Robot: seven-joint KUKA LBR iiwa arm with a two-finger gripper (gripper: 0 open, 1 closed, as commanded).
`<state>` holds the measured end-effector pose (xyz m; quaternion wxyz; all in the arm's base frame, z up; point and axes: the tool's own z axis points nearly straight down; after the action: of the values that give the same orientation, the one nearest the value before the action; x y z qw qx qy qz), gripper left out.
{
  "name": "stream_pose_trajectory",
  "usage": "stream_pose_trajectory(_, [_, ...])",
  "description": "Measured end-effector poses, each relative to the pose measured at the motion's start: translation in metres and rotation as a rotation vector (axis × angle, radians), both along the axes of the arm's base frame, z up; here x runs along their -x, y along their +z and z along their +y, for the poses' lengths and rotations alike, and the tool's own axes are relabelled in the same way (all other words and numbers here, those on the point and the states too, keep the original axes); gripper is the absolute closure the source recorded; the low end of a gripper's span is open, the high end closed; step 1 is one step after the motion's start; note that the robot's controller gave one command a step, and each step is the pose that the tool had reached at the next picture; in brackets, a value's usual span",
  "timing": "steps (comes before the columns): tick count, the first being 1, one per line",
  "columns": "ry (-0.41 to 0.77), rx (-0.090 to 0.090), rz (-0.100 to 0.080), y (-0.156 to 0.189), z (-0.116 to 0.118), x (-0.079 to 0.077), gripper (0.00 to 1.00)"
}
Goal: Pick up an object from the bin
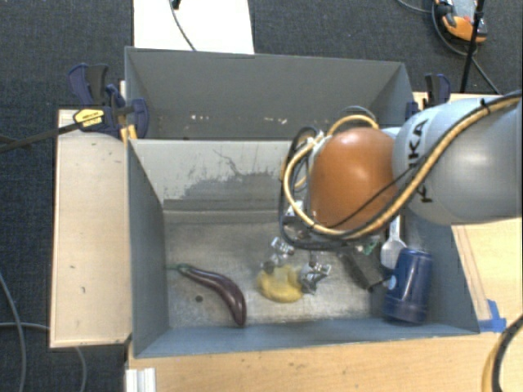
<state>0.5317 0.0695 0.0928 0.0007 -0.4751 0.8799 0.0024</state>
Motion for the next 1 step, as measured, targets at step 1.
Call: stream_pose_trajectory(1, [0.003,0.004,-0.005,0.0033,0.0031,0.0040,1.00])
